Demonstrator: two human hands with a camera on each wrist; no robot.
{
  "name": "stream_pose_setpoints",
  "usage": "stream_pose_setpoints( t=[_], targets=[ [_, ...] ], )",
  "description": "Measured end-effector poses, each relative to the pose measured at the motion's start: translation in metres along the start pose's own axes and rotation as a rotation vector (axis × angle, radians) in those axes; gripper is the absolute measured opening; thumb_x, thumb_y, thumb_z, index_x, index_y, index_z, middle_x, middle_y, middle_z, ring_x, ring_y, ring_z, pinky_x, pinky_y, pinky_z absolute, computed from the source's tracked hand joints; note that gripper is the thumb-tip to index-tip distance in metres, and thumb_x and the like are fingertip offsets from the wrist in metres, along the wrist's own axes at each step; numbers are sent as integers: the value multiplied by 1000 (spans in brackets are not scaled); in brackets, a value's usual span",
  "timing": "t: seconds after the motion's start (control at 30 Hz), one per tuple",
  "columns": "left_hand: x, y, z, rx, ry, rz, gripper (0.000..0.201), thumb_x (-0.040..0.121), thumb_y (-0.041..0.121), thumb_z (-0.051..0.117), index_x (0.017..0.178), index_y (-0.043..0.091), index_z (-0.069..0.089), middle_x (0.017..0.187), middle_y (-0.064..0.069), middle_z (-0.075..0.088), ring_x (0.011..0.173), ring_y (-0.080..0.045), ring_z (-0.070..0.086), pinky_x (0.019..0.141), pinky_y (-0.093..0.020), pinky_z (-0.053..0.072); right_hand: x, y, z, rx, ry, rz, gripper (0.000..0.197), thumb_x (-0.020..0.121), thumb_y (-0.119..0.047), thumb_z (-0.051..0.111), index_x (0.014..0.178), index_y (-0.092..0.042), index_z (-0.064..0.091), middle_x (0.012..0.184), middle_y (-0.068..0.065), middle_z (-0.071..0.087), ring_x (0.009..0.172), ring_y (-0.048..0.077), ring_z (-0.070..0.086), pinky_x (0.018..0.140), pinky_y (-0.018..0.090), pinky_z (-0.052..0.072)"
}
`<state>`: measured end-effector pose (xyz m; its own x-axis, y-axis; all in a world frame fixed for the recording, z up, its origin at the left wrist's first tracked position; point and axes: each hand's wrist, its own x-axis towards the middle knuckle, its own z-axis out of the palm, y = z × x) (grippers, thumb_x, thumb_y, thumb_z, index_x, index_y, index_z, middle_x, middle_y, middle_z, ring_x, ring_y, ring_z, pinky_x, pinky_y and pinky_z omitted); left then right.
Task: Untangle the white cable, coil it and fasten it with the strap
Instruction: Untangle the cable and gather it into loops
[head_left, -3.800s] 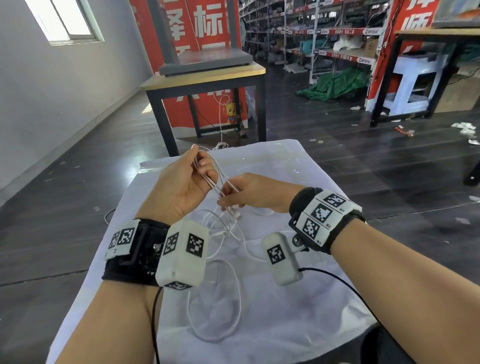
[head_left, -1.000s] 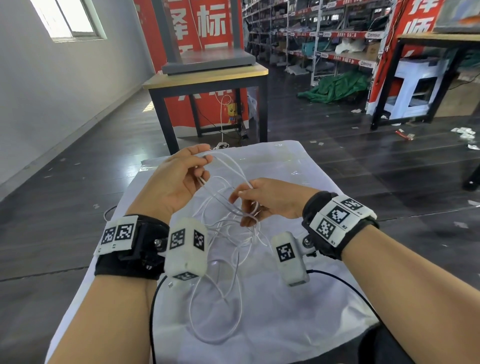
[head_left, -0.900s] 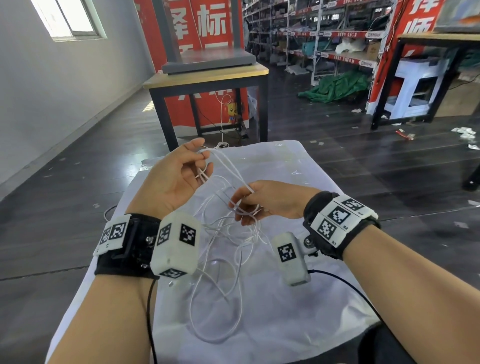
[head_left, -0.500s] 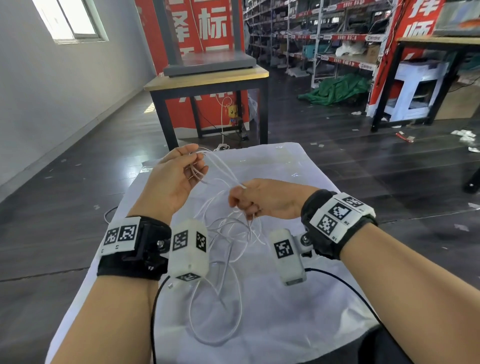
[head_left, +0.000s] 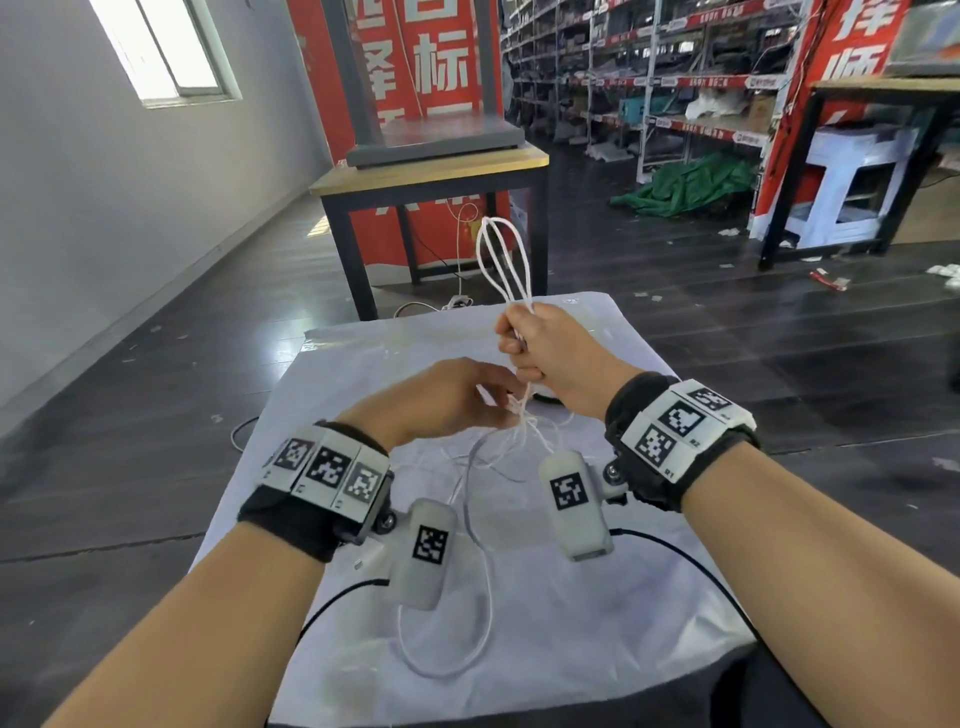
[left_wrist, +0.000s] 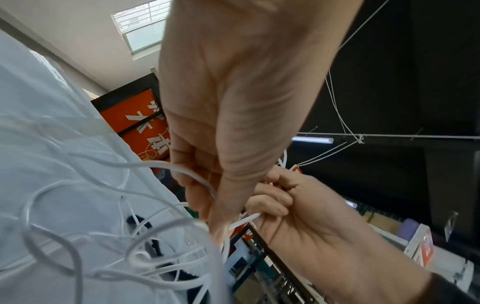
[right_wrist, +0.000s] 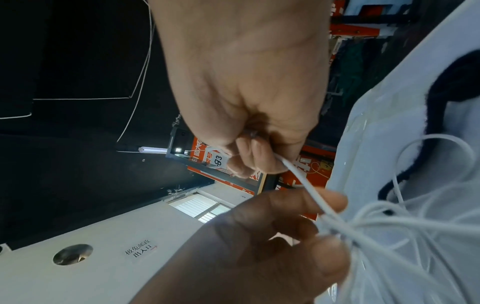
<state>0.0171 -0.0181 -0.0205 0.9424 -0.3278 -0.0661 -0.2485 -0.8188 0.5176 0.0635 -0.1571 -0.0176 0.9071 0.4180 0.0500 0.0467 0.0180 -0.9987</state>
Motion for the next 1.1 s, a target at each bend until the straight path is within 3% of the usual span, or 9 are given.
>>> stream_pose_setpoints(
  t=[0.13, 0.23, 0.33, 0.53, 0.67, 0.8, 0.9, 1.0, 1.1],
  targets=[
    [1, 5, -8, 210, 34, 47, 11, 88, 22, 66, 100, 20, 66, 78, 15, 60, 67, -3, 58, 58, -6, 39, -4, -9, -11, -136, 95, 7, 33, 104, -18, 27, 76, -11, 45, 66, 4, 50, 47, 11, 30, 37, 15, 27],
    [3, -2, -14, 453, 220, 57, 5, 87, 14, 65, 88, 15, 61, 89, 0, 66, 82, -17, 60, 67, -18, 43, -8, -12, -22, -400, 113, 53, 35, 103, -16, 27, 74, -13, 45, 81, 10, 66, 50, 13, 36, 45, 19, 32],
    [-2, -11, -28, 326, 385, 12, 9, 88, 12, 65, 83, 14, 58, 82, 3, 62, 79, -17, 61, 68, -19, 45, -14, -14, -31, -635, 12, 178, 32, 99, -7, 33, 75, -8, 54, 96, 15, 70, 53, 15, 43, 50, 22, 37],
    [-10, -11, -64, 105, 820, -64, 7, 90, 9, 61, 86, 10, 55, 72, 10, 53, 66, -1, 49, 57, -1, 36, -30, -12, -33, -936, -193, 405, 37, 97, -10, 33, 68, -10, 55, 67, 6, 58, 35, 11, 44, 41, 16, 33],
    [-26, -34, -80, 36, 1000, -113, 6, 91, 3, 55, 88, 8, 58, 84, -4, 62, 79, -18, 57, 60, -4, 38, -32, -10, -43, -875, -189, 447, 37, 96, -10, 33, 68, -10, 58, 60, 3, 59, 36, 11, 39, 41, 19, 31],
    [-36, -74, -60, 79, 682, -399, 27, 89, -8, 41, 96, 11, 58, 110, -13, 62, 80, -29, 53, 65, -36, 45, -39, -15, -43, -659, -22, 397, 36, 93, 0, 30, 65, -7, 51, 50, 5, 57, 29, 10, 34, 35, 14, 25],
    [-42, -67, -39, 94, 388, -563, 42, 88, -7, 38, 118, 18, 55, 129, -15, 51, 83, -27, 51, 61, -32, 43, -40, -19, -39, -557, 35, 350, 31, 94, -1, 31, 69, -4, 49, 74, 16, 61, 27, 9, 35, 32, 11, 23],
    [-42, -29, -30, 110, 398, -479, 49, 87, -6, 35, 126, 19, 52, 135, -7, 47, 104, -28, 54, 71, -27, 40, -39, -22, -33, -475, 36, 325, 30, 96, -2, 30, 74, -5, 49, 81, 15, 63, 43, 13, 40, 35, 17, 26],
    [-33, 8, -22, -83, 340, -235, 44, 90, -7, 42, 124, 19, 50, 130, 4, 46, 117, -16, 49, 75, -20, 42, -41, -26, -30, -431, 55, 270, 33, 100, -5, 29, 73, -7, 49, 63, 6, 57, 49, 13, 39, 42, 20, 26]
  ],
)
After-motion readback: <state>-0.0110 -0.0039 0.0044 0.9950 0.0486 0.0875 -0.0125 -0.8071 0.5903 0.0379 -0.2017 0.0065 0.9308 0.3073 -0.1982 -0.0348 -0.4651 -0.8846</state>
